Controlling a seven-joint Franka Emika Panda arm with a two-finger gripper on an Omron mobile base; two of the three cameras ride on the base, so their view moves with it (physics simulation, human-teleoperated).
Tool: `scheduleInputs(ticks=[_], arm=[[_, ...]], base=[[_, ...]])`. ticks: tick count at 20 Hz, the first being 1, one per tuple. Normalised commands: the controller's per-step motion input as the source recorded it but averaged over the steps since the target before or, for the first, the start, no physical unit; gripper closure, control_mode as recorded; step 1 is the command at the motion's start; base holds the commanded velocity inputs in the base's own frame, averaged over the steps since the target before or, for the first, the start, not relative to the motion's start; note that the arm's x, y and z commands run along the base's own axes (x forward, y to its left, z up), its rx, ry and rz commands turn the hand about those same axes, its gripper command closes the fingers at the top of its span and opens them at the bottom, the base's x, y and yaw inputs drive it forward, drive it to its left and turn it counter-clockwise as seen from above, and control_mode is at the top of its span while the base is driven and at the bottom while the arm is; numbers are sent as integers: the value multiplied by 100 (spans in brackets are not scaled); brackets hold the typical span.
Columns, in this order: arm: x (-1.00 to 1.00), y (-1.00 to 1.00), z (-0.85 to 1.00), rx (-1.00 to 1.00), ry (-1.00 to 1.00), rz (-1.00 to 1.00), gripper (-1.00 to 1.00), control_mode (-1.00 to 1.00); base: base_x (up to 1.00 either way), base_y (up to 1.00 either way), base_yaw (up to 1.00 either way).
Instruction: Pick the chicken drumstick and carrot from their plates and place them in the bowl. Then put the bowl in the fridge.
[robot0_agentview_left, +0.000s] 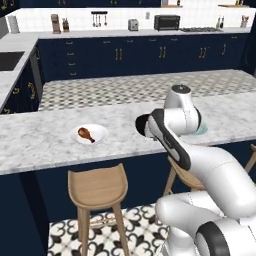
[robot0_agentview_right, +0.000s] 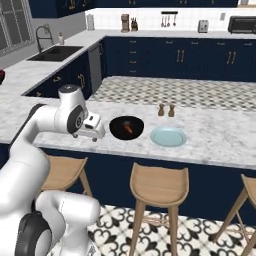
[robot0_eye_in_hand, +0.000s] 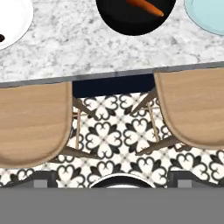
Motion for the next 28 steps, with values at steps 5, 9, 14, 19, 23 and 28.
scheduleInputs(ticks=[5,9,14,19,23,28], arm=[[0,0,0,0,0,0,-100,100],[0,0,0,0,0,0,-100,100],[25,29,0,-1,1,0,-100,-100],[96,91,-3,0,4,6,-100,-100],[100,71,-18,0,5,8,-100,-100],[97,66,-33,0,7,10,-100,-100]], base=[[58,43,0],[48,36,0],[23,22,0],[0,0,0],[0,0,0],[0,0,0]])
